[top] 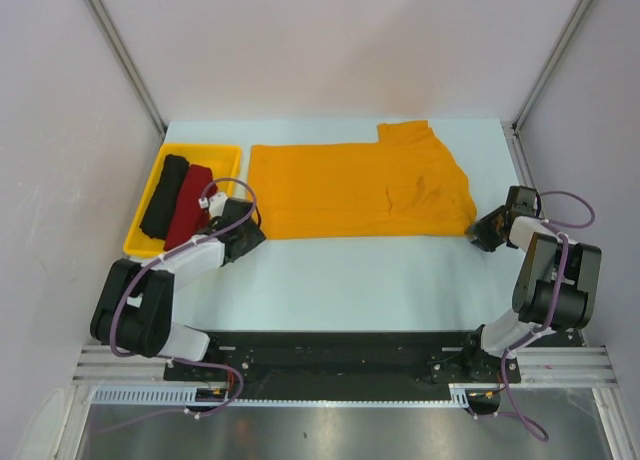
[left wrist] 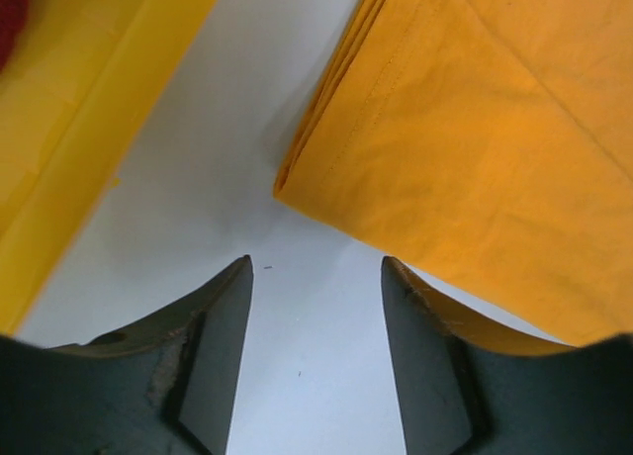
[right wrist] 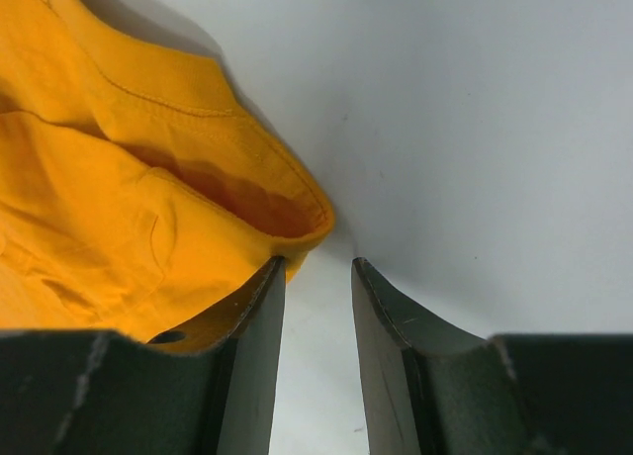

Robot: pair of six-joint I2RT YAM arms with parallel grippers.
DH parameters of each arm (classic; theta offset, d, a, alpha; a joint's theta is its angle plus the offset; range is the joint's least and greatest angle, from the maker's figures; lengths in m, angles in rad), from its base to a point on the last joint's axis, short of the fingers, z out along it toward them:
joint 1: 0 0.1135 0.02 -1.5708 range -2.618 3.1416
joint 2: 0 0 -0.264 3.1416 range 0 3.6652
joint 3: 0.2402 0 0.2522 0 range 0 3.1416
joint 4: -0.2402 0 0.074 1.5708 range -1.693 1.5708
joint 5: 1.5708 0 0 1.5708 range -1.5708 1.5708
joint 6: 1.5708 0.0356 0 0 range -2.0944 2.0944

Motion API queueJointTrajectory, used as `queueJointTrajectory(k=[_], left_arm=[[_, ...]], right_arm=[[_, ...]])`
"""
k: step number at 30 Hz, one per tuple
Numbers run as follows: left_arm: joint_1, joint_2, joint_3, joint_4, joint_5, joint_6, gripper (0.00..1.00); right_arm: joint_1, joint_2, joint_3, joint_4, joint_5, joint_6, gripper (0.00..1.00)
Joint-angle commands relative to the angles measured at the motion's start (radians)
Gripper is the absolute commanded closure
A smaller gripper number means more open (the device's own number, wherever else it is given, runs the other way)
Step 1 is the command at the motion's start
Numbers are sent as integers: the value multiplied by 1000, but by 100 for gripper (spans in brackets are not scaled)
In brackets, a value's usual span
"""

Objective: Roll the t-shirts
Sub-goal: Fold the T-shirt at the center of the board.

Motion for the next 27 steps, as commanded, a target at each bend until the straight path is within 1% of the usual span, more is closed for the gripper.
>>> queueJointTrajectory(k=[1, 4, 7, 9, 10, 12, 13, 15, 16, 18, 19, 20, 21, 22, 26, 27], left_arm=[[13, 34, 60, 26, -41, 19, 37], [15, 65, 80, 23, -43, 22, 38], [15, 88, 94, 25, -51, 19, 38], [15, 102, 101, 23, -60, 19, 40], [15, 107, 108, 21, -61, 19, 43], [15, 123, 114, 18, -66, 19, 48], [15, 128, 118, 15, -69, 18, 53], [15, 140, 120, 14, -77, 16, 57], [15, 143, 121, 6, -84, 13, 62], [15, 148, 126, -1, -101, 10, 68], [15, 148, 131, -9, -107, 10, 77], [15, 148, 134, -15, -112, 10, 81], [15, 143, 134, -23, -121, 13, 94], [13, 140, 137, -31, -127, 13, 100], [4, 104, 137, -69, -150, 12, 100], [-4, 82, 135, -92, -156, 7, 100]], right_arm=[[-5, 15, -2, 48, 56, -8, 62], [-5, 17, 1, 65, 67, -11, 66], [-5, 25, 19, 67, 75, -14, 76], [-5, 32, 30, 61, 81, -18, 80], [-5, 35, 34, 58, 84, -21, 83], [-5, 45, 47, 53, 89, -25, 86], [-5, 48, 50, 53, 90, -27, 90], [-5, 52, 59, 51, 89, -27, 93], [-6, 54, 64, 48, 89, -28, 96], [-5, 51, 82, 33, 90, -34, 98], [-5, 43, 88, 27, 92, -36, 100], [-6, 39, 103, 9, 101, -41, 100], [-6, 29, 110, -4, 106, -41, 100], [-6, 13, 114, -13, 110, -41, 100], [-14, -43, 142, -106, 145, -33, 100], [-17, -55, 146, -123, 177, -31, 100]])
